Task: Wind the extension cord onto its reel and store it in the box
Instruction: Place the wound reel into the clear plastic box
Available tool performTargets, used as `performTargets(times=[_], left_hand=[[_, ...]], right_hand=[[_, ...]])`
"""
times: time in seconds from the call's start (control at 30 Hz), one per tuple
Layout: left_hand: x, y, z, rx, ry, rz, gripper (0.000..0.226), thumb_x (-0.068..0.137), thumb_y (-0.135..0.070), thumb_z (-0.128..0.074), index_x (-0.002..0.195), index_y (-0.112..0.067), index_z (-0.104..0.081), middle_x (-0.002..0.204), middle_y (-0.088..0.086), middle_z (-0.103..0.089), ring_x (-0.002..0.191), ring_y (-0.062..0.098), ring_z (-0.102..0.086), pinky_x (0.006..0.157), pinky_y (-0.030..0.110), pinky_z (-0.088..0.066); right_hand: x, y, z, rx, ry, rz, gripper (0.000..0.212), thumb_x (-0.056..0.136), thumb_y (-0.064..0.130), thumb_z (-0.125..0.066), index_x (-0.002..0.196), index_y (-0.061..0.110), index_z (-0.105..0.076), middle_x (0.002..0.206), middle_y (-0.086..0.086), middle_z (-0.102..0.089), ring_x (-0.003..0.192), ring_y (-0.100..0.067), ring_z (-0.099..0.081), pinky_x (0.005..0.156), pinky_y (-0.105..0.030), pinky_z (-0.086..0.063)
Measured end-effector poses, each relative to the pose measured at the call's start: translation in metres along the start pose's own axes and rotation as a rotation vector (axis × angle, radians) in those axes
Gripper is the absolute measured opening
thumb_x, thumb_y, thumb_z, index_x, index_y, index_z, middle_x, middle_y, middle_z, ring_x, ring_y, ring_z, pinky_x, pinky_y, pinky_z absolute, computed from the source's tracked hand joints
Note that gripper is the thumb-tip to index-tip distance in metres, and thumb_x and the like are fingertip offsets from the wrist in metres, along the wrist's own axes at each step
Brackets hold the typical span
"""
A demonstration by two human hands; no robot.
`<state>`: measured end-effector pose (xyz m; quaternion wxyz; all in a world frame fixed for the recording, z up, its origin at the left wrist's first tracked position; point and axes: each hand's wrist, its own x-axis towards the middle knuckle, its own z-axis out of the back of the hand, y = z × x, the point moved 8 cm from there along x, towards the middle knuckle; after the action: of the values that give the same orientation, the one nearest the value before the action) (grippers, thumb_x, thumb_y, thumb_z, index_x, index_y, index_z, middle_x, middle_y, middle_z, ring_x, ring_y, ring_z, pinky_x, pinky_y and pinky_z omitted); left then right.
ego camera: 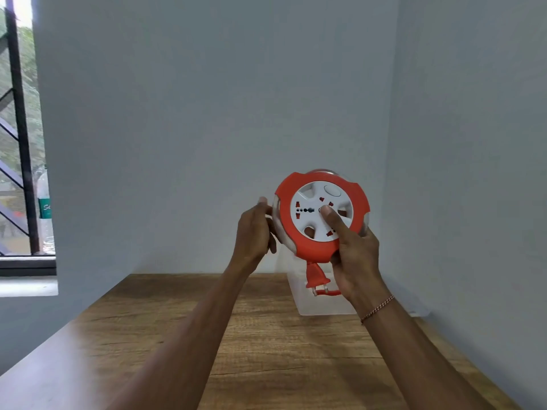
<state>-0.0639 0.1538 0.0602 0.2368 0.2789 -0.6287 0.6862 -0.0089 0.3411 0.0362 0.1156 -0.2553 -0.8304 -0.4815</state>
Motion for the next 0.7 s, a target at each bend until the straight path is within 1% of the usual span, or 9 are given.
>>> performTargets(times=[0.07,0.1,0.17,0.23,0.33,0.43,0.5,0.6,0.7], left_hand=[[-0.004,0.007,-0.012,0.189,0.056,-0.036,0.04,0.107,-0.031,-0.036,0.092,-0.009,-0.066,0.07,0.005,-0.072,0.048,0.013,-0.064,0.048,0.031,-0.054],[-0.007,0.012,-0.02,0.309,0.093,-0.044,0.033,0.105,-0.029,-0.041,0.096,-0.009,-0.067,0.077,0.005,-0.074,0.058,0.015,-0.068,0.059,0.037,-0.059],[-0.015,0.02,-0.037,0.507,0.161,-0.063,0.026,0.1,-0.033,-0.051,0.1,-0.013,-0.068,0.088,0.001,-0.074,0.076,0.016,-0.069,0.077,0.041,-0.06],[-0.026,0.022,-0.059,0.576,0.223,-0.118,0.028,0.095,-0.039,-0.059,0.107,-0.015,-0.068,0.1,0.001,-0.073,0.09,0.017,-0.066,0.083,0.041,-0.058],[-0.041,0.026,-0.097,0.683,0.362,-0.215,0.044,0.09,-0.046,-0.064,0.123,-0.018,-0.061,0.121,0.002,-0.069,0.109,0.019,-0.063,0.094,0.041,-0.054],[-0.053,0.039,-0.127,0.843,0.501,-0.247,0.05,0.089,-0.051,-0.063,0.127,-0.019,-0.058,0.128,0.003,-0.066,0.115,0.024,-0.061,0.1,0.045,-0.049],[-0.06,0.049,-0.141,0.96,0.541,-0.287,0.05,0.092,-0.052,-0.058,0.129,-0.019,-0.055,0.126,0.006,-0.066,0.114,0.027,-0.062,0.1,0.046,-0.046],[-0.065,0.058,-0.147,1.098,0.509,-0.346,0.045,0.097,-0.053,-0.049,0.127,-0.021,-0.055,0.113,0.005,-0.071,0.103,0.027,-0.066,0.094,0.043,-0.045],[-0.06,0.061,-0.136,1.015,0.44,-0.333,0.042,0.096,-0.057,-0.047,0.119,-0.025,-0.062,0.104,0.001,-0.074,0.093,0.021,-0.068,0.093,0.042,-0.048]], right_hand=[[0.002,0.007,0.006,0.003,-0.02,0.004,0.054,0.064,0.033,-0.088,0.114,0.028,-0.067,0.102,-0.001,-0.074,0.091,-0.022,-0.071,0.069,-0.045,-0.058],[0.002,0.011,0.009,0.006,-0.028,0.006,0.053,0.065,0.034,-0.087,0.113,0.027,-0.067,0.102,-0.001,-0.074,0.091,-0.022,-0.072,0.069,-0.045,-0.058],[0.003,0.017,0.014,0.006,-0.035,0.011,0.052,0.066,0.035,-0.086,0.113,0.027,-0.067,0.102,-0.001,-0.074,0.09,-0.022,-0.072,0.07,-0.045,-0.058],[0.004,0.023,0.02,-0.01,-0.037,0.021,0.051,0.067,0.037,-0.085,0.114,0.027,-0.066,0.102,-0.001,-0.074,0.091,-0.023,-0.071,0.071,-0.046,-0.058],[0.005,0.03,0.029,-0.029,-0.052,0.034,0.052,0.066,0.038,-0.085,0.114,0.027,-0.066,0.102,-0.002,-0.074,0.091,-0.023,-0.071,0.072,-0.047,-0.058],[0.005,0.034,0.039,-0.038,-0.076,0.025,0.053,0.065,0.038,-0.085,0.114,0.026,-0.066,0.102,-0.002,-0.074,0.09,-0.024,-0.072,0.072,-0.048,-0.058],[0.005,0.035,0.047,-0.038,-0.094,0.016,0.054,0.065,0.038,-0.085,0.113,0.026,-0.066,0.102,-0.003,-0.074,0.089,-0.024,-0.072,0.072,-0.048,-0.058],[0.006,0.036,0.058,-0.031,-0.11,0.001,0.053,0.065,0.036,-0.086,0.113,0.024,-0.067,0.1,-0.004,-0.074,0.089,-0.025,-0.072,0.073,-0.049,-0.058],[0.006,0.036,0.064,-0.028,-0.111,-0.01,0.054,0.064,0.036,-0.087,0.112,0.024,-0.067,0.099,-0.004,-0.075,0.089,-0.025,-0.072,0.071,-0.047,-0.058]])
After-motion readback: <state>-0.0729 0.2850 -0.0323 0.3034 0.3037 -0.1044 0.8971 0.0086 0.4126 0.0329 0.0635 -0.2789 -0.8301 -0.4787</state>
